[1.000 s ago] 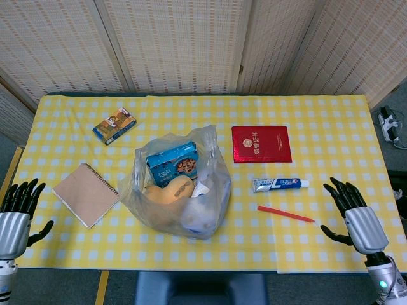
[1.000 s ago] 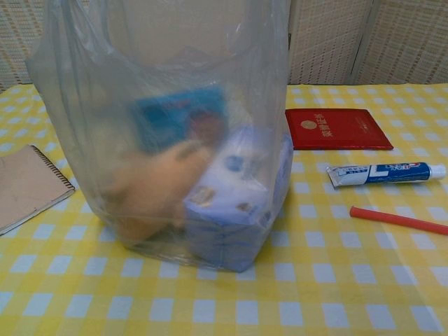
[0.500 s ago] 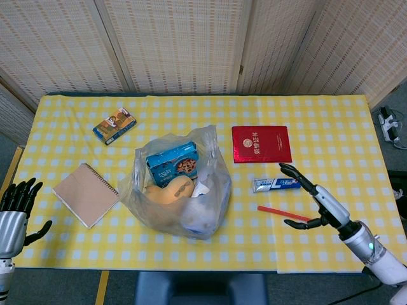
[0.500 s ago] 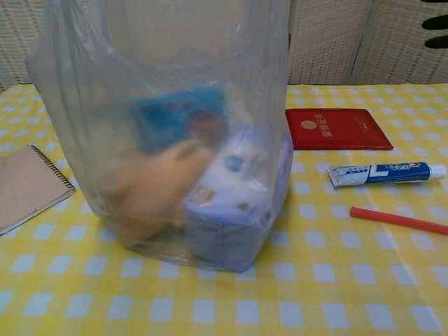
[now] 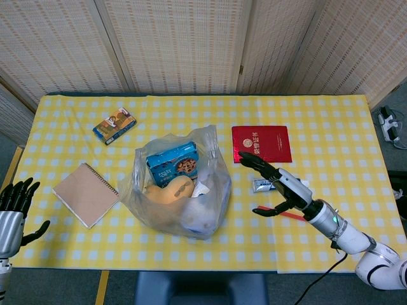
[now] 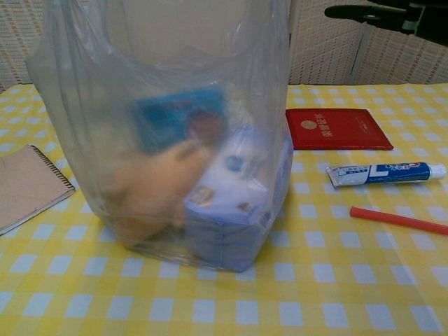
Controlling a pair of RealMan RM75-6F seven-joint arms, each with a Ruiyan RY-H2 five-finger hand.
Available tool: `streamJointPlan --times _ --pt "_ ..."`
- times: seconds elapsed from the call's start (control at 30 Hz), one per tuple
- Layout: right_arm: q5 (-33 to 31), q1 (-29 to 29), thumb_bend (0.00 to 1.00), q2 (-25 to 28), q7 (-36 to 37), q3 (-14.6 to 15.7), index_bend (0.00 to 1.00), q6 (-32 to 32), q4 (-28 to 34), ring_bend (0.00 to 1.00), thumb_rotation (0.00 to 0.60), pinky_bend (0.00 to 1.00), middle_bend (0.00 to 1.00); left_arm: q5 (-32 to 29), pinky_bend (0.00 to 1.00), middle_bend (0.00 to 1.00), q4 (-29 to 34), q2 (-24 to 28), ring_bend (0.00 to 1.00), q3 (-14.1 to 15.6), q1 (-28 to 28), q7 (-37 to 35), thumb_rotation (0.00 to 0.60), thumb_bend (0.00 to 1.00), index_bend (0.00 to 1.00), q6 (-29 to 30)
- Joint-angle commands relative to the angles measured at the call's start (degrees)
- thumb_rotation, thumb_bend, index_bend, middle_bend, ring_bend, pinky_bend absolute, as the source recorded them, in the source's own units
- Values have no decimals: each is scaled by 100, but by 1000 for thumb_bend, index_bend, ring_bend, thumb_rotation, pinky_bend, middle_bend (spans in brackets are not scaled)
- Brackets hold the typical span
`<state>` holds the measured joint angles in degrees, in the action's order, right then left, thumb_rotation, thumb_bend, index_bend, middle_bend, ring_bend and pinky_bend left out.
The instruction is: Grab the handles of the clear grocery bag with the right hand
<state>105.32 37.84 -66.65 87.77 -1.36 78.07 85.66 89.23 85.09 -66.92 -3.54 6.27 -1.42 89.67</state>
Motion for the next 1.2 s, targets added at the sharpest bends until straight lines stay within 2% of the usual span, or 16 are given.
streamJointPlan --times 0.03,0.37,0.67,0.97,1.2 --pt "-100 212 258 -181 360 -51 0 -90 -106 41 600 0 0 -1 0 74 -1 8 47 3 7 -28 600 276 0 -19" --pt "-200 577 259 -531 936 8 0 -282 -385 76 600 0 28 -30 0 75 -8 84 49 12 0 -219 600 276 0 -52" --pt "-244 893 259 -645 1196 60 0 -512 -357 76 600 0 28 -14 0 74 -9 118 56 27 1 -317 600 277 17 -67" --pt "-528 1197 259 -737 988 -17 0 -978 -256 71 600 0 29 55 0 74 -4 166 56 67 -8 -445 600 278 10 -52" --pt "-425 1316 258 -642 1149 -39 0 -841 -67 72 600 0 28 74 0 74 -12 182 56 69 -35 -484 600 277 7 10"
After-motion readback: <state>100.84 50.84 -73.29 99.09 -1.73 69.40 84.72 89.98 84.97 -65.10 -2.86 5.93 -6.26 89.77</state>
